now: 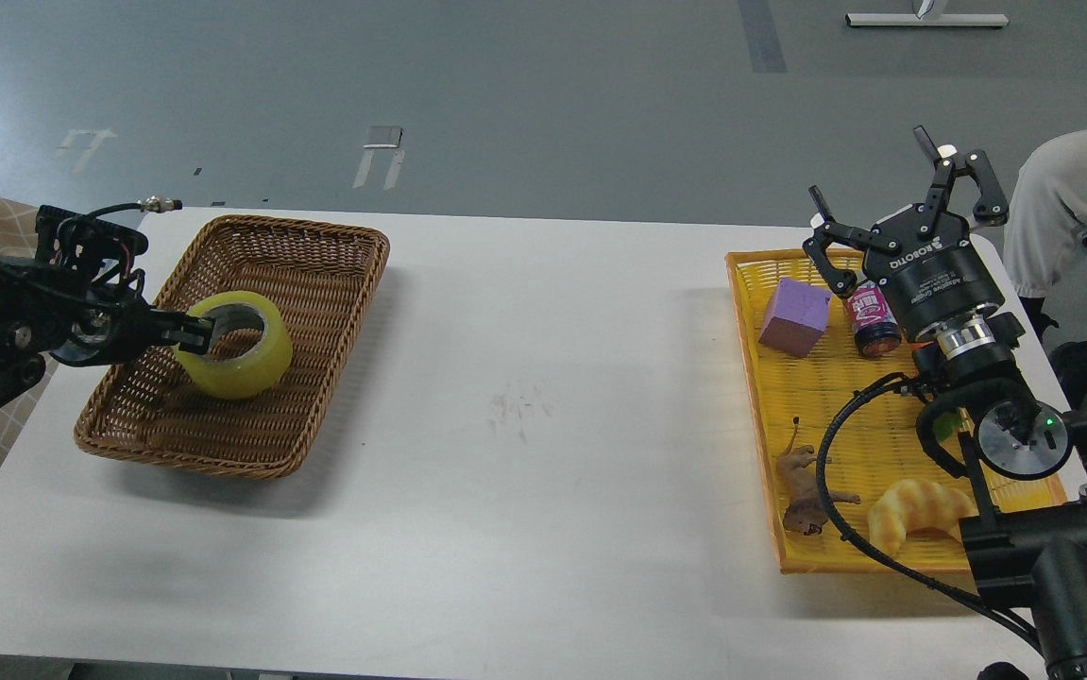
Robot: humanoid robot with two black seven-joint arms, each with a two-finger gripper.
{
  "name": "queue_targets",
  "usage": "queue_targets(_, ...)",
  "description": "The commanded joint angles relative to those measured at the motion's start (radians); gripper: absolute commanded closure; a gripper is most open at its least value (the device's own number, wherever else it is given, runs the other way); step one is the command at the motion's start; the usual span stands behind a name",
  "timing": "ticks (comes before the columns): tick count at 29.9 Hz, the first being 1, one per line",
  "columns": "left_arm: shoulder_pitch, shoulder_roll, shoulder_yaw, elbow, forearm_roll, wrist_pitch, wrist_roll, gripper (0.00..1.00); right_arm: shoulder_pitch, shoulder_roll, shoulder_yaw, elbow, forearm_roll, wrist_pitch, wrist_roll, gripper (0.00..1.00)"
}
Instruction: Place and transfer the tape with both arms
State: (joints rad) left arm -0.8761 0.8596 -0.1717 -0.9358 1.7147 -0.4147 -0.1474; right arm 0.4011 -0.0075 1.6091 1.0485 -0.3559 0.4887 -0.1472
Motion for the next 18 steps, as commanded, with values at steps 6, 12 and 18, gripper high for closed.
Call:
queue_targets(6,0.019,-0.001,0.0,0.006,-0.003,0.014,0.0,1.0,-0.001,0.0,0.0,0.002,0.0,0.0,0.0,0.0)
queue_targets(12,0.017,0.012,-0.008,0.005,-0.039,0.027,-0.001,0.35,-0.001,0.0,0.0,0.001,0.0,0.0,0.0,0.0)
queue_targets(18,0.014,0.015,-0.006,0.003,-0.084,0.027,-0.003,0.28,0.001,0.0,0.002,0.002,0.0,0.0,0.0,0.0)
